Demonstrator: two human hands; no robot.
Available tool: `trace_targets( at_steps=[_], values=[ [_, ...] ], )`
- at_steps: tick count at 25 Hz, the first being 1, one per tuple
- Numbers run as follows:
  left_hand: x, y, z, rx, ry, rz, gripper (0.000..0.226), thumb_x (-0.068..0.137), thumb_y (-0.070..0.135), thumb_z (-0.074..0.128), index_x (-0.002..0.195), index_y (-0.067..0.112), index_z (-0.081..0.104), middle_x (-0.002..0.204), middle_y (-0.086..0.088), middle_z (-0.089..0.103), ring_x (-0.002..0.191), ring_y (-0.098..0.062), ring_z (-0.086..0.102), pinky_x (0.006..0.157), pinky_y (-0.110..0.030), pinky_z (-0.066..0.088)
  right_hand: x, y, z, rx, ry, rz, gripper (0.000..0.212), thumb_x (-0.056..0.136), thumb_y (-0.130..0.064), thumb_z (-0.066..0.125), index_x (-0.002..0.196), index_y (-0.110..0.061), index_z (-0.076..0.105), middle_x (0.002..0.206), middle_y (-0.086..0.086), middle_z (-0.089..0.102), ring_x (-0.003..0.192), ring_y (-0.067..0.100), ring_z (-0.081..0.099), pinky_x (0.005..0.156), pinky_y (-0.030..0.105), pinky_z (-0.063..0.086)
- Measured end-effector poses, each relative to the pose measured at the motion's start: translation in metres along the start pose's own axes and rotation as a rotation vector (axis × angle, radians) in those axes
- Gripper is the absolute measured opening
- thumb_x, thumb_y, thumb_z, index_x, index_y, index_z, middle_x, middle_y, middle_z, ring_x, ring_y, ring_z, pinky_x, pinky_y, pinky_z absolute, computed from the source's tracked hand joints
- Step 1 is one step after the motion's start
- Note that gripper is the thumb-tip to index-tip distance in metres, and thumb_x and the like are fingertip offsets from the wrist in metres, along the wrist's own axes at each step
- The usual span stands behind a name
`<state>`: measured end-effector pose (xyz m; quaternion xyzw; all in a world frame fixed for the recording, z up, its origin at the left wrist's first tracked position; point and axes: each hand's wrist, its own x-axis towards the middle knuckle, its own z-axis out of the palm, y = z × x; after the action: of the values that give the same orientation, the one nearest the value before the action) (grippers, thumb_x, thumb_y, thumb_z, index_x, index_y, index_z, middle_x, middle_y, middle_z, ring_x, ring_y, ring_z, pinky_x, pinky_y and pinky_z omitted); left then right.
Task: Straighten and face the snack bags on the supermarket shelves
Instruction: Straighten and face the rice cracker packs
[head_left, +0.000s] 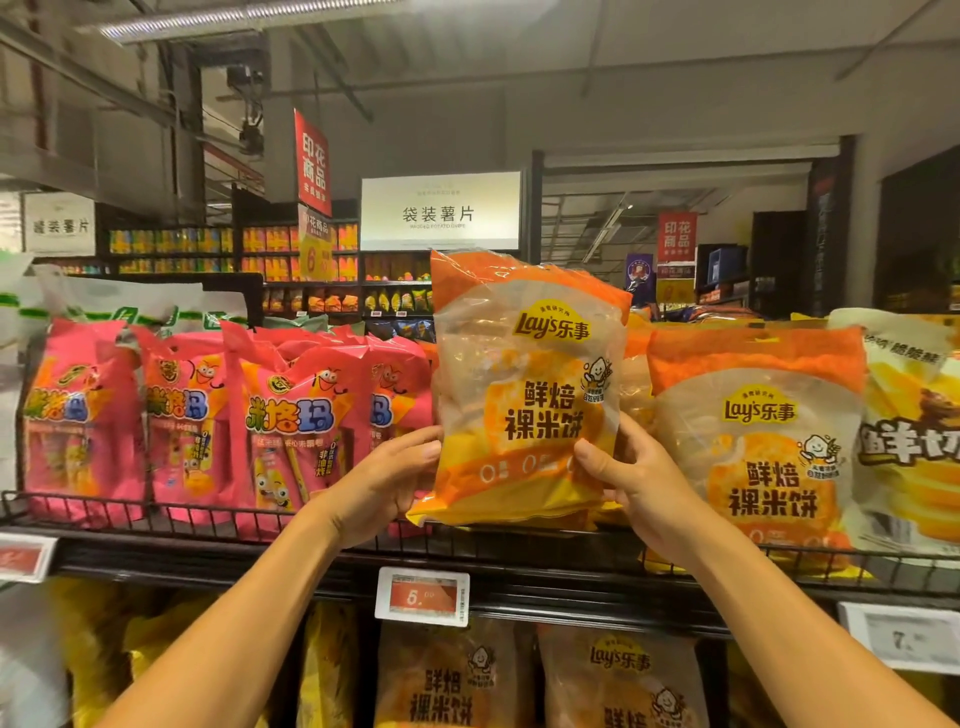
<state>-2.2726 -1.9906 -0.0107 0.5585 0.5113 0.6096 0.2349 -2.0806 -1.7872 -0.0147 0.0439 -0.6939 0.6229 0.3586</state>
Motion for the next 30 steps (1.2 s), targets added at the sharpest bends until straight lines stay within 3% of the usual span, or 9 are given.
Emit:
trace_targets(
  at_steps=[4,10,16,19,22,25,28,30],
  values=[
    [-0.001,-0.006,-0.005,0.059,-0.002,-0.013,0.070,0.066,0.062,0.079,0.118,0.016,0.071,0.122,-0.022,0.066,0.109,-0.035,0.058,0.095,-0.048,0.043,0.001,-0.001,-0.004,0.091,-0.021,0.027,0.052,0.082,-0.026,0.065,0.133,-0.025,0.055,0.123,0.003,0.072,0.112,0.021,0.069,0.077,0.029,0.060],
    [-0.001,-0.006,-0.009,0.043,-0.035,-0.044,0.062,0.066,0.062,0.080,0.112,0.020,0.074,0.106,-0.006,0.073,0.095,-0.018,0.067,0.079,-0.031,0.056,0.001,-0.002,-0.005,0.147,-0.033,0.051,0.047,0.089,-0.024,0.057,0.135,-0.024,0.054,0.126,0.007,0.070,0.114,0.026,0.068,0.076,0.033,0.060],
    [0.003,-0.005,-0.004,-0.053,-0.023,0.003,0.078,0.068,0.067,0.075,0.125,0.015,0.065,0.122,-0.019,0.060,0.113,-0.037,0.048,0.101,-0.056,0.039,-0.001,-0.003,-0.001,0.060,0.012,0.023,0.048,0.085,-0.030,0.069,0.131,-0.028,0.057,0.125,0.002,0.071,0.114,0.022,0.068,0.078,0.030,0.059],
    [0.005,-0.001,-0.001,-0.078,0.017,-0.013,0.095,0.059,0.075,0.075,0.131,0.016,0.057,0.133,-0.018,0.058,0.122,-0.038,0.051,0.109,-0.056,0.035,-0.003,-0.006,0.007,-0.048,0.061,-0.048,0.048,0.082,-0.032,0.072,0.127,-0.033,0.059,0.119,-0.005,0.073,0.111,0.017,0.069,0.079,0.028,0.059],
    [0.005,0.003,0.004,-0.052,0.001,0.022,0.103,0.056,0.071,0.080,0.140,0.020,0.047,0.136,-0.007,0.062,0.125,-0.026,0.058,0.098,-0.043,0.052,-0.006,-0.007,0.017,-0.160,0.095,-0.100,0.057,0.080,-0.037,0.072,0.134,-0.031,0.055,0.123,-0.006,0.070,0.115,0.017,0.066,0.085,0.031,0.059],
    [0.001,0.011,0.008,-0.032,0.066,0.079,0.102,0.054,0.063,0.086,0.137,0.022,0.045,0.128,0.002,0.067,0.118,-0.017,0.064,0.085,-0.026,0.055,-0.010,-0.016,0.028,-0.243,0.144,-0.153,0.062,0.078,-0.046,0.073,0.136,-0.032,0.055,0.126,-0.011,0.068,0.119,0.012,0.062,0.091,0.036,0.059],
    [0.004,0.017,0.009,-0.032,0.181,0.096,0.076,0.072,0.047,0.081,0.136,0.023,0.049,0.122,0.001,0.070,0.106,-0.017,0.070,0.073,-0.024,0.057,-0.016,-0.029,0.038,-0.333,0.208,-0.227,0.063,0.077,-0.049,0.073,0.135,-0.030,0.056,0.119,-0.019,0.068,0.112,-0.001,0.062,0.083,0.020,0.057],
    [0.005,0.018,0.011,-0.047,0.211,0.095,0.056,0.087,0.037,0.069,0.136,0.021,0.049,0.114,0.002,0.073,0.098,-0.013,0.072,0.066,-0.025,0.058,-0.021,-0.036,0.042,-0.346,0.195,-0.253,0.064,0.080,-0.053,0.074,0.137,-0.032,0.054,0.123,-0.018,0.066,0.114,-0.002,0.060,0.088,0.024,0.056]
  ],
)
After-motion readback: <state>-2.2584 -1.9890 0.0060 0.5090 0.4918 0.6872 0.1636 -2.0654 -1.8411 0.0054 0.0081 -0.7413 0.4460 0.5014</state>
